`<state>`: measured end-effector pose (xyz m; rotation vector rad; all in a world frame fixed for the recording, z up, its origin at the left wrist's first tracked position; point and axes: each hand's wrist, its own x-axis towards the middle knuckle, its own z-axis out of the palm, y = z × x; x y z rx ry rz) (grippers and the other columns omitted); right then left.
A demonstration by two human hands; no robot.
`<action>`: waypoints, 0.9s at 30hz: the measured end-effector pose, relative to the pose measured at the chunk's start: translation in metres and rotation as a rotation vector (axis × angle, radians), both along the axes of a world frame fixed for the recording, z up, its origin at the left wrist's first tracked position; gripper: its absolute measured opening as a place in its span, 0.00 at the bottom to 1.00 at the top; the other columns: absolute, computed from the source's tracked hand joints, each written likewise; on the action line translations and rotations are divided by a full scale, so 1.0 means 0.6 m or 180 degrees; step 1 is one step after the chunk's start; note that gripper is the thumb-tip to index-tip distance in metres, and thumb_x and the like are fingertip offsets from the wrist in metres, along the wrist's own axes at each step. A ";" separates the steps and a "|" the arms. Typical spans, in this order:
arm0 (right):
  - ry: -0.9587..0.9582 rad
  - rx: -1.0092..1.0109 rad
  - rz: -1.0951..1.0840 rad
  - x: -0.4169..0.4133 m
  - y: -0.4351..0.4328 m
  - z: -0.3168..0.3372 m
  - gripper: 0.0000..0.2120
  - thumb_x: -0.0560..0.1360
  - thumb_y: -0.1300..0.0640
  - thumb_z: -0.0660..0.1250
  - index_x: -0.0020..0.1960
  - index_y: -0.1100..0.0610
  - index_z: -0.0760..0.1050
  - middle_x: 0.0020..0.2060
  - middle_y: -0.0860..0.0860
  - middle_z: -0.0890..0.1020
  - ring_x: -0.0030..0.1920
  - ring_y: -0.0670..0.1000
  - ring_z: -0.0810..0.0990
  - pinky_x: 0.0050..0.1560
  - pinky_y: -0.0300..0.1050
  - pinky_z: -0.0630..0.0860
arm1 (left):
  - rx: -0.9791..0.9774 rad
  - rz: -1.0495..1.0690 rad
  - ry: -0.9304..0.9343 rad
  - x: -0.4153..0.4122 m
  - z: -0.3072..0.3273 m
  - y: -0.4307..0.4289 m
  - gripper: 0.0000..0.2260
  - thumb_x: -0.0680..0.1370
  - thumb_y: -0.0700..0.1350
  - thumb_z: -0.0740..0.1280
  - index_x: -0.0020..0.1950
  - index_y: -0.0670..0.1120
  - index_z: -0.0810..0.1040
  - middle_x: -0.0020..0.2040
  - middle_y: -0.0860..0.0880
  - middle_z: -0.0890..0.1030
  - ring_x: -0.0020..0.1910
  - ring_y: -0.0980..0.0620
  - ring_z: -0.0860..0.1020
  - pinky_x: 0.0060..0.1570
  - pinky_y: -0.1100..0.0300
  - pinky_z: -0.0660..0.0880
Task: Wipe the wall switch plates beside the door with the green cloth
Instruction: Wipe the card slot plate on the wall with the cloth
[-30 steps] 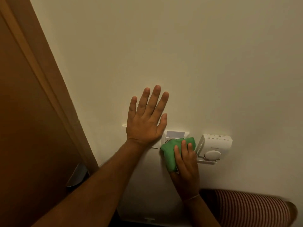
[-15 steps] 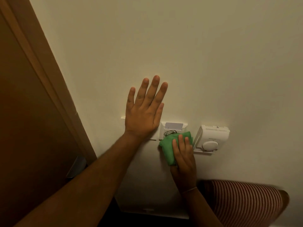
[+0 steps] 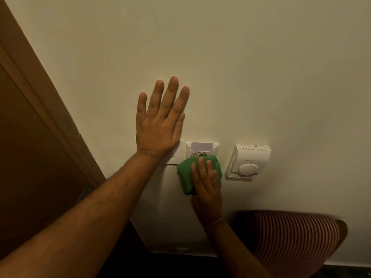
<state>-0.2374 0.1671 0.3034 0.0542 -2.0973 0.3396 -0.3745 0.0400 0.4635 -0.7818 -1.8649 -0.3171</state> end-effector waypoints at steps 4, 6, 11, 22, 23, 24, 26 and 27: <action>-0.0084 0.0132 0.0006 0.008 0.018 -0.005 0.28 0.80 0.67 0.60 0.79 0.60 0.65 0.83 0.51 0.60 0.87 0.51 0.53 0.87 0.52 0.49 | 0.0033 -0.0015 0.0025 -0.001 0.001 0.000 0.30 0.93 0.53 0.48 0.92 0.55 0.35 0.90 0.54 0.31 0.89 0.51 0.32 0.87 0.46 0.33; -0.0017 -0.0094 -0.0198 0.015 0.029 -0.005 0.22 0.87 0.62 0.55 0.81 0.60 0.63 0.85 0.52 0.57 0.87 0.52 0.54 0.87 0.53 0.52 | 0.0042 -0.0025 0.0034 -0.003 0.001 0.001 0.29 0.94 0.53 0.47 0.92 0.55 0.36 0.90 0.53 0.31 0.89 0.51 0.32 0.88 0.47 0.33; 0.0016 -0.0649 -0.0154 0.001 -0.010 -0.003 0.31 0.79 0.69 0.62 0.82 0.63 0.61 0.81 0.61 0.65 0.87 0.56 0.52 0.85 0.62 0.56 | 0.0041 0.0000 0.0083 -0.007 -0.001 0.002 0.30 0.93 0.53 0.49 0.92 0.55 0.38 0.90 0.53 0.32 0.90 0.50 0.33 0.88 0.46 0.33; 0.0249 -0.1090 -0.0195 0.003 -0.003 -0.002 0.23 0.86 0.67 0.52 0.82 0.65 0.60 0.85 0.53 0.56 0.86 0.62 0.56 0.81 0.69 0.62 | 0.0107 0.0005 0.0121 -0.009 -0.005 0.002 0.30 0.93 0.52 0.50 0.92 0.55 0.39 0.90 0.53 0.34 0.90 0.50 0.34 0.88 0.46 0.34; 0.0295 -0.1222 -0.0190 -0.003 -0.016 0.000 0.28 0.82 0.72 0.53 0.82 0.65 0.60 0.85 0.53 0.57 0.86 0.63 0.56 0.81 0.71 0.62 | 0.0109 0.0006 0.0132 -0.009 -0.004 0.002 0.30 0.93 0.52 0.51 0.92 0.55 0.40 0.90 0.53 0.34 0.90 0.51 0.34 0.88 0.46 0.35; 0.0301 -0.1286 -0.0176 -0.009 -0.032 0.004 0.34 0.76 0.76 0.55 0.82 0.65 0.60 0.85 0.55 0.58 0.86 0.62 0.55 0.80 0.73 0.62 | 0.0118 -0.0004 0.0127 -0.008 -0.004 0.002 0.30 0.93 0.52 0.51 0.93 0.55 0.41 0.90 0.53 0.35 0.90 0.51 0.35 0.88 0.45 0.35; 0.0242 -0.1219 -0.0192 -0.019 -0.062 0.009 0.42 0.69 0.79 0.57 0.82 0.64 0.59 0.83 0.59 0.61 0.86 0.59 0.53 0.82 0.71 0.59 | 0.0145 -0.0038 0.0081 -0.006 -0.004 0.005 0.29 0.93 0.51 0.51 0.93 0.55 0.41 0.90 0.54 0.36 0.90 0.50 0.36 0.88 0.45 0.35; 0.0204 -0.1134 -0.0185 -0.023 -0.074 0.011 0.43 0.68 0.78 0.58 0.82 0.63 0.59 0.82 0.59 0.63 0.87 0.58 0.52 0.84 0.67 0.56 | 0.0159 -0.0047 0.0056 -0.006 -0.005 0.005 0.29 0.93 0.52 0.51 0.93 0.55 0.42 0.91 0.53 0.36 0.90 0.50 0.36 0.88 0.45 0.35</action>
